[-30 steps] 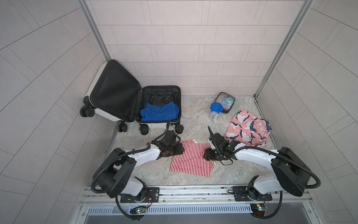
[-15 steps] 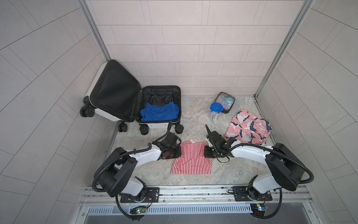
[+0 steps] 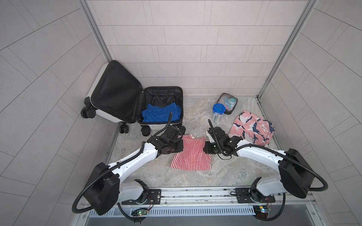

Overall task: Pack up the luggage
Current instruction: 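Carry the striped shirt with both grippers toward the open suitcase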

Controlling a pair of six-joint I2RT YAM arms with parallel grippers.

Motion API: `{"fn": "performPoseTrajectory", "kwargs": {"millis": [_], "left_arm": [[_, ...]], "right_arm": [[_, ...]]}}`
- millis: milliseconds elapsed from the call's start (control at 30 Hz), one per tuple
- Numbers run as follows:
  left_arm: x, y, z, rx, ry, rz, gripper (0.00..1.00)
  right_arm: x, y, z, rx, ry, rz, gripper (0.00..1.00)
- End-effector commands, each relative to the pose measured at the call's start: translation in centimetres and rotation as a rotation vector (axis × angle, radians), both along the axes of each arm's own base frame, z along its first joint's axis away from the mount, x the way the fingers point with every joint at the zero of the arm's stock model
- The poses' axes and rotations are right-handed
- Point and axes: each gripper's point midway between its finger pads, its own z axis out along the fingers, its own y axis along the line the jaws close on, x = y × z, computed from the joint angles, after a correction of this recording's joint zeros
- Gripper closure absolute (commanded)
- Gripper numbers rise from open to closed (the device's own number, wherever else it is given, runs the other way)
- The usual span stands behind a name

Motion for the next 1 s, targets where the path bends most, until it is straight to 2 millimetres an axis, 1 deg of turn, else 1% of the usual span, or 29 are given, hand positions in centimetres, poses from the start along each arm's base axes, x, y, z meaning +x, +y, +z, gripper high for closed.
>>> {"fn": "performPoseTrajectory", "kwargs": {"millis": [0, 100, 233, 367, 500, 567, 633, 767, 867, 967], "left_arm": [[-0.2, 1.0, 1.6, 0.059, -0.018, -0.006, 1.00], [0.3, 1.1, 3.4, 0.060, -0.054, 0.002, 1.00], [1.9, 1.6, 6.3, 0.078, -0.143, 0.033, 1.00], [3.8, 2.5, 9.1, 0.107, -0.217, 0.061, 1.00], [5.8, 3.9, 11.4, 0.137, -0.256, 0.085, 1.00], [6.9, 4.7, 12.5, 0.158, -0.275, 0.097, 1.00], [8.3, 5.4, 13.6, 0.172, -0.293, 0.110, 1.00], [11.1, 6.7, 15.2, 0.198, -0.317, 0.133, 1.00], [13.3, 7.8, 16.0, 0.211, -0.331, 0.160, 1.00], [15.5, 9.3, 16.4, 0.217, -0.334, 0.198, 1.00]], "right_arm": [[0.1, 0.2, 2.7, 0.027, -0.037, 0.002, 1.00], [0.3, 0.6, 4.5, 0.052, -0.061, 0.005, 1.00], [1.0, 1.2, 6.7, 0.075, -0.094, 0.013, 1.00], [2.4, 2.3, 9.3, 0.092, -0.135, 0.027, 1.00], [4.1, 3.8, 11.6, 0.099, -0.174, 0.046, 1.00], [5.3, 4.6, 12.7, 0.104, -0.196, 0.054, 1.00], [6.8, 5.6, 13.4, 0.108, -0.211, 0.060, 1.00], [10.1, 7.8, 15.4, 0.138, -0.236, 0.074, 1.00], [12.7, 9.6, 16.8, 0.148, -0.260, 0.092, 1.00], [15.2, 11.1, 17.8, 0.162, -0.273, 0.104, 1.00]]}}
